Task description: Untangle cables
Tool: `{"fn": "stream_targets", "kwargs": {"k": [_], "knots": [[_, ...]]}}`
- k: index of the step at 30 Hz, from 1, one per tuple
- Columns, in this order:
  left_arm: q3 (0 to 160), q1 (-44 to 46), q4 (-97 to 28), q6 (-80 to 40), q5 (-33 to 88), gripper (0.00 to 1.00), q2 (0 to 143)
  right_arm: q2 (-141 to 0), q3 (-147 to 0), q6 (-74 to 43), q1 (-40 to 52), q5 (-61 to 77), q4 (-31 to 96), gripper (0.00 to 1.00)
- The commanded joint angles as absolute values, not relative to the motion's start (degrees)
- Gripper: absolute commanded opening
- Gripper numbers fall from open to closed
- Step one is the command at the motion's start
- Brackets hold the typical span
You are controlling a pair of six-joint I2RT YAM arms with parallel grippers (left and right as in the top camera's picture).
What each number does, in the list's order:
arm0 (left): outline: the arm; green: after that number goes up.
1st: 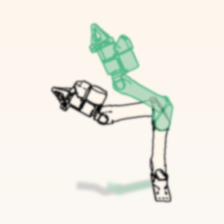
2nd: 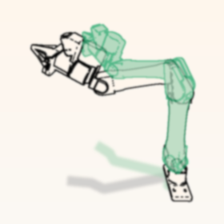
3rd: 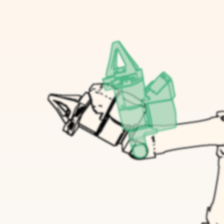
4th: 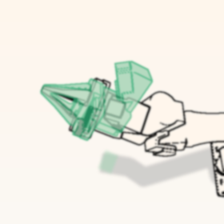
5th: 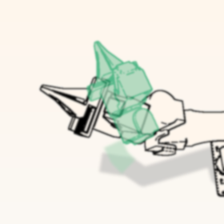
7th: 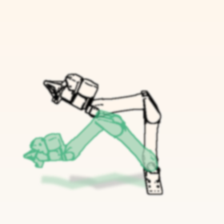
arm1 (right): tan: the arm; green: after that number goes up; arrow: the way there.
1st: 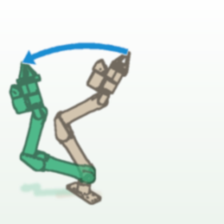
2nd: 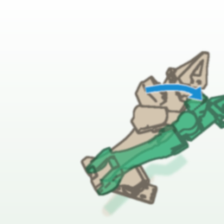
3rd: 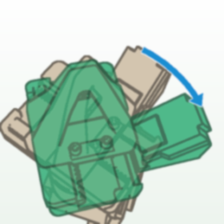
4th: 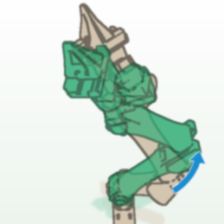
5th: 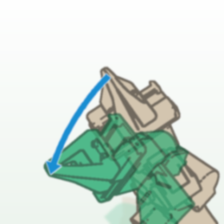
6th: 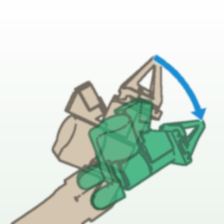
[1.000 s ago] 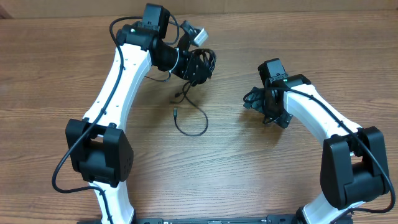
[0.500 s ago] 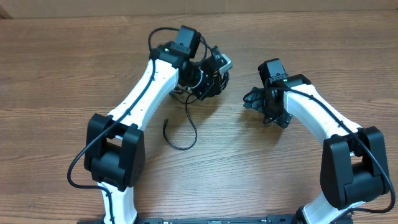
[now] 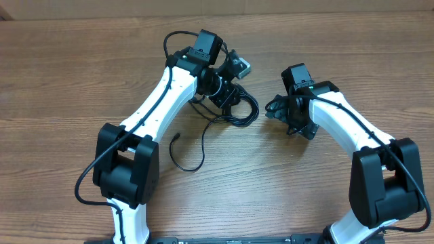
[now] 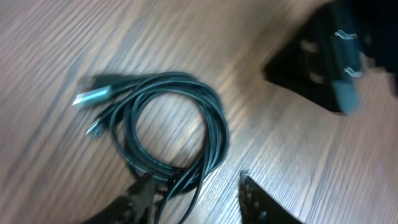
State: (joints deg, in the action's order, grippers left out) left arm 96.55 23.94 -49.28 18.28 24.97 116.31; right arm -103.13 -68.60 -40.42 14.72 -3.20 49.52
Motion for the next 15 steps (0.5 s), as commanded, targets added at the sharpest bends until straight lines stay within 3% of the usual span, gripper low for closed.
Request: {"fn": "stream_targets", "kwargs": {"k": [1,4,6,10,13,15], "knots": [[94.8,24.1,-49.3,-4.3,11.6,0.42,116.6,-103.3,-68.6,-40.2,14.7,-3.3,49.3,1.0],[92.1,24.1,-47.7,-14.0,11.0,0.37,116.6,-103.3,-68.6,-40.2,14.7,-3.3,49.3,1.0],[89.0,24.2,-45.6,-20.6,11.0,0.2,116.6,-103.3,-68.6,-40.2,14.7,-3.3,49.3,1.0],[85.4,24.1,-44.8,-30.5,11.0,0.13,116.6,-103.3,-68.6,-40.2,14.7,-3.3,49.3,1.0],[85.2,23.7,-44.9,-41.1,11.0,0.16,116.6,-103.3,-68.6,-40.2,14.7,-3.3,49.3,1.0],[85.2,23.5,-45.0,-48.0,11.9,0.31,116.6,-103.3,-68.6,-40.2,14.7,-3.3,49.3,1.0]]}}
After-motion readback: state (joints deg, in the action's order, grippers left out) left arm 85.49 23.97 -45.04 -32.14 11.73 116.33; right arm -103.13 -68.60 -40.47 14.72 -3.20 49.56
